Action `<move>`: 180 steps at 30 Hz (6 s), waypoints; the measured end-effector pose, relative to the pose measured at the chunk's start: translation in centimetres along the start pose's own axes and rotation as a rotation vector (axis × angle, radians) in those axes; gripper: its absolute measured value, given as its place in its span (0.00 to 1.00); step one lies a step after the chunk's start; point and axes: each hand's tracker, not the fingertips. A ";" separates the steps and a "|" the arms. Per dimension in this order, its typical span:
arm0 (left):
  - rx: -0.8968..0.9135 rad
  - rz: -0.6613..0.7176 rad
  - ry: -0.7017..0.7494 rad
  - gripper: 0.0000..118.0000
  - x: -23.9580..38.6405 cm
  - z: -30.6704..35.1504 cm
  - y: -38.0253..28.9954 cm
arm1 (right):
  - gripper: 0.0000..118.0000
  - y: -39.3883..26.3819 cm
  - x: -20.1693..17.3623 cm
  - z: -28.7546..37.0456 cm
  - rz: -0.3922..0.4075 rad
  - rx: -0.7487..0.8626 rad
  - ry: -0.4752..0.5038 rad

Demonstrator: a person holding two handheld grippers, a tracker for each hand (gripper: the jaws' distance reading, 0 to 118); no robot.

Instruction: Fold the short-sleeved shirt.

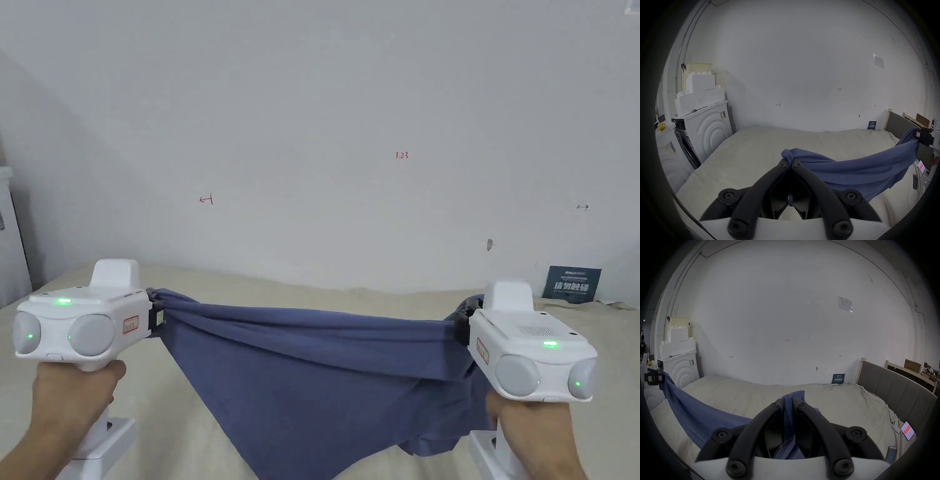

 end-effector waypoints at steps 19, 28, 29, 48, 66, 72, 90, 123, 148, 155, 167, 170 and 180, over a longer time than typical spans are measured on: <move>0.003 -0.032 0.011 0.00 1.7 -9.7 -0.1 | 0.07 -1.5 0.7 -10.0 0.066 -0.032 -0.013; -0.184 -0.048 -0.034 0.00 1.1 -3.9 -15.2 | 0.07 -14.9 1.1 -2.2 0.059 -0.179 0.007; -0.181 -0.041 -0.027 0.00 0.5 -3.5 -16.9 | 0.07 -16.4 1.2 -1.0 0.060 -0.198 0.006; -0.400 0.013 -0.022 0.00 -1.7 4.7 -34.5 | 0.07 -29.8 0.1 11.6 0.096 -0.407 -0.049; -0.172 0.021 -0.022 0.63 -1.9 10.8 -28.0 | 0.43 -22.3 0.4 15.5 0.009 -0.203 0.001; -0.085 0.006 -0.055 0.48 1.0 14.1 -25.0 | 0.23 -20.5 -0.7 17.6 -0.033 -0.140 0.011; -0.214 0.282 -0.066 0.01 -4.8 11.9 -27.6 | 0.01 -21.1 -1.7 19.9 -0.020 -0.136 0.024; -0.356 0.110 -0.217 0.01 -0.2 10.5 -26.2 | 0.01 -23.1 -0.8 18.6 -0.012 -0.212 0.027; -0.223 0.136 -0.269 0.02 -0.7 11.9 -24.8 | 0.01 -22.1 4.0 11.0 0.010 -0.294 -0.011; -0.267 0.142 -0.232 0.02 -1.0 9.5 -26.0 | 0.33 -21.3 6.6 2.0 -0.009 -0.419 0.012; -0.322 0.160 -0.190 0.02 -1.1 8.0 -27.6 | 0.47 -25.2 8.3 -8.5 -0.043 -0.703 0.059; -0.332 0.158 -0.181 0.02 0.2 8.7 -26.6 | 0.11 -24.8 8.1 -7.6 0.001 -0.645 0.101; -0.308 0.176 -0.187 0.02 1.0 9.6 -25.0 | 0.06 -20.8 8.5 -2.3 -0.044 -0.443 0.084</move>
